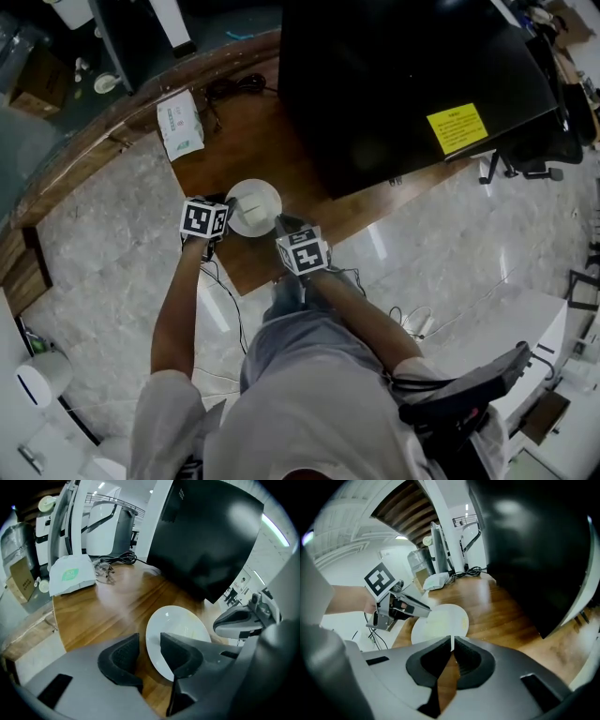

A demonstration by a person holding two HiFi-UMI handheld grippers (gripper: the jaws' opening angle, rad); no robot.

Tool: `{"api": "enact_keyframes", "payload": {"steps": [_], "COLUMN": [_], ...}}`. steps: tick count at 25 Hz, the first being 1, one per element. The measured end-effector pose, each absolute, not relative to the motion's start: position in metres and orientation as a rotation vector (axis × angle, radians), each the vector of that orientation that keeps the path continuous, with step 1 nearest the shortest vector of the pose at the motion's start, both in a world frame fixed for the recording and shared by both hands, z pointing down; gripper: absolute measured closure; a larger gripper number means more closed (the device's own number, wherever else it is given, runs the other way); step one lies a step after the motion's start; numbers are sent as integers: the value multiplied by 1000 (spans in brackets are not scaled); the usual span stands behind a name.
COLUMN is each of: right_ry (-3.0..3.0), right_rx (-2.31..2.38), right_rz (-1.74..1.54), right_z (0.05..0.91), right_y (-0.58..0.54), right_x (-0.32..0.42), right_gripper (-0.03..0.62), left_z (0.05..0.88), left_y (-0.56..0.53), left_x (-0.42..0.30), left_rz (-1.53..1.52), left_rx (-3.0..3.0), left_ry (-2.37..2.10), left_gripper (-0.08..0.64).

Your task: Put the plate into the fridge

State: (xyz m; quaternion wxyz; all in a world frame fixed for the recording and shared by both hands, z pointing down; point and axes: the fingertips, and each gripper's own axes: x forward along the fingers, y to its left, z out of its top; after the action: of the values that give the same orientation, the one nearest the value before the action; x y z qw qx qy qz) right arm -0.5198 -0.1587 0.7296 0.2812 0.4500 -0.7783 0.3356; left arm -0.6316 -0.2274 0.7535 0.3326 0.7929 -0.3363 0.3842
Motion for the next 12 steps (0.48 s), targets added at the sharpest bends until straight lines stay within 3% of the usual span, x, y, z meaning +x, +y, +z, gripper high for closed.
{"api": "enact_keyframes", "payload": {"steps": [12], "right_ry": [-1975], "right_rx": [1255], "right_rz": [1575], "right_z": [763], "right_y": [-170], "right_x": [-499], "right_gripper": [571], "left_z": [758], "left_y": [-237], "left_x": [-628], "left_rz": [1006], "left_rx": [2095], "left_ry": [-833], "left_gripper": [422]}}
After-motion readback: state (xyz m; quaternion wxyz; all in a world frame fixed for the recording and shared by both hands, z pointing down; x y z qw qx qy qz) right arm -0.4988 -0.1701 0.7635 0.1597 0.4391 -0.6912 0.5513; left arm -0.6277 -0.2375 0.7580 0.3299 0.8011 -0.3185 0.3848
